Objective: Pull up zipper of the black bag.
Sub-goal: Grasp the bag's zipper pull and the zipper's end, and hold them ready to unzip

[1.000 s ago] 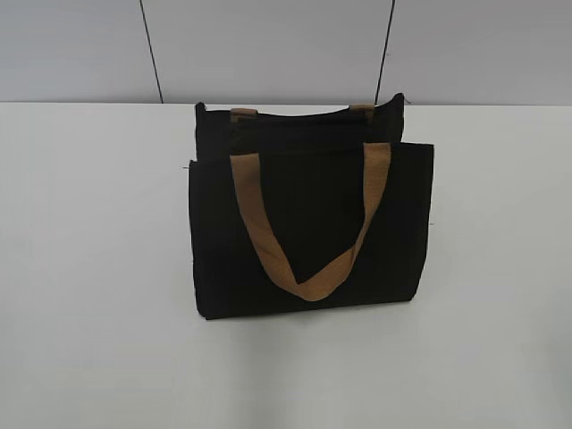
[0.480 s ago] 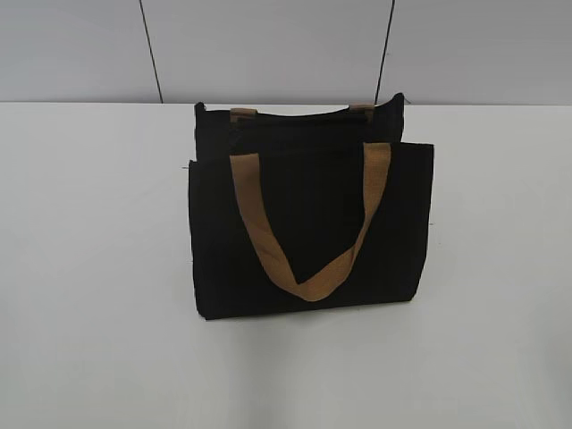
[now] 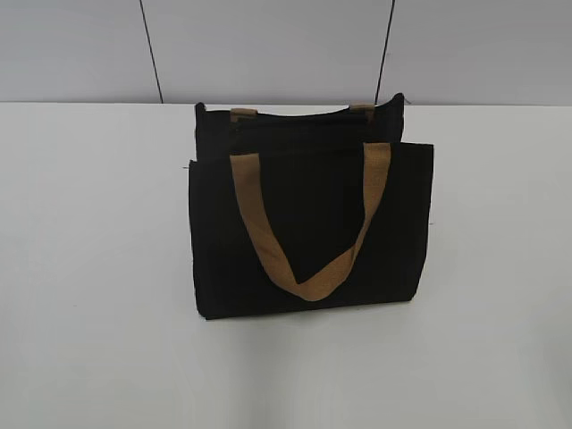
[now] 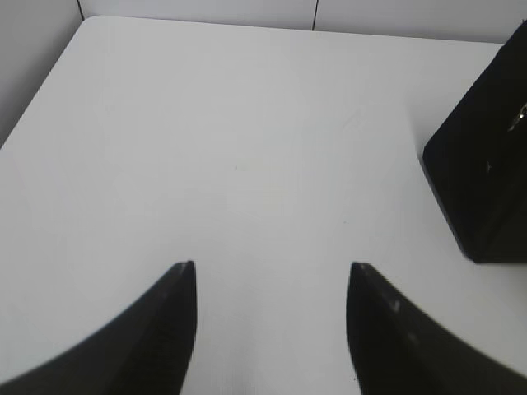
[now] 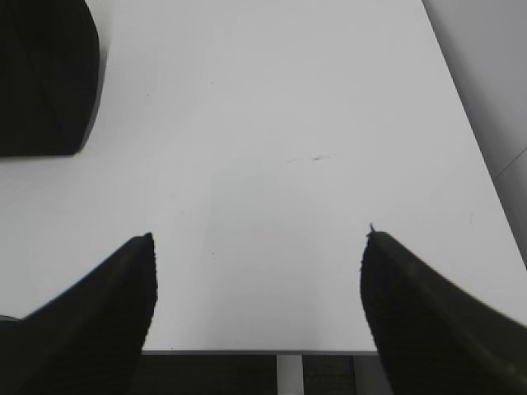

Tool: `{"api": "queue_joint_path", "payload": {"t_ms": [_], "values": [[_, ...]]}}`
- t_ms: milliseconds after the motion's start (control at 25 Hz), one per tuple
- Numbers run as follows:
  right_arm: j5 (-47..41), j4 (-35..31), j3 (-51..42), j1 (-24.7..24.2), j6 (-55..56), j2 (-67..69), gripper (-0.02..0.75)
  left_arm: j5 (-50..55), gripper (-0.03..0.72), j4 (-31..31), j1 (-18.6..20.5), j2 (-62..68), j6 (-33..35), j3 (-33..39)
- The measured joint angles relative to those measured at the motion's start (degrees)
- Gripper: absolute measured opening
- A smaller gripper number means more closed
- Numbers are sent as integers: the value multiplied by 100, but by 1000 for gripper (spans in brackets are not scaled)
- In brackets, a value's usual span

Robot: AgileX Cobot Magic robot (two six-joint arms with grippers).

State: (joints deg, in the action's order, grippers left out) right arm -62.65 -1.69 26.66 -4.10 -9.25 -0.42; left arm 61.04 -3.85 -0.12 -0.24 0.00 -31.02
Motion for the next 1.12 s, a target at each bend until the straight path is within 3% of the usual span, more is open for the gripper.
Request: {"api": "queue_joint_path", "payload": {"t_ms": [120,320,560,840,1120], "values": [[0,0,0,0,0,0,587,-493,434,-52,0,0,0,-143],[0,0,0,0,0,0,587,-2444,437,-45,0,49,0,-55],[0,0,0,0,0,0,587,-5158,437,-68,0,830,0,847],[0,0,0,0,0,0,587,-7835,424,-429,-14,2597,0,1935],[0,0,0,0,0,0,587,-9888,409,1341,-333,4992,-639,1981]]}}
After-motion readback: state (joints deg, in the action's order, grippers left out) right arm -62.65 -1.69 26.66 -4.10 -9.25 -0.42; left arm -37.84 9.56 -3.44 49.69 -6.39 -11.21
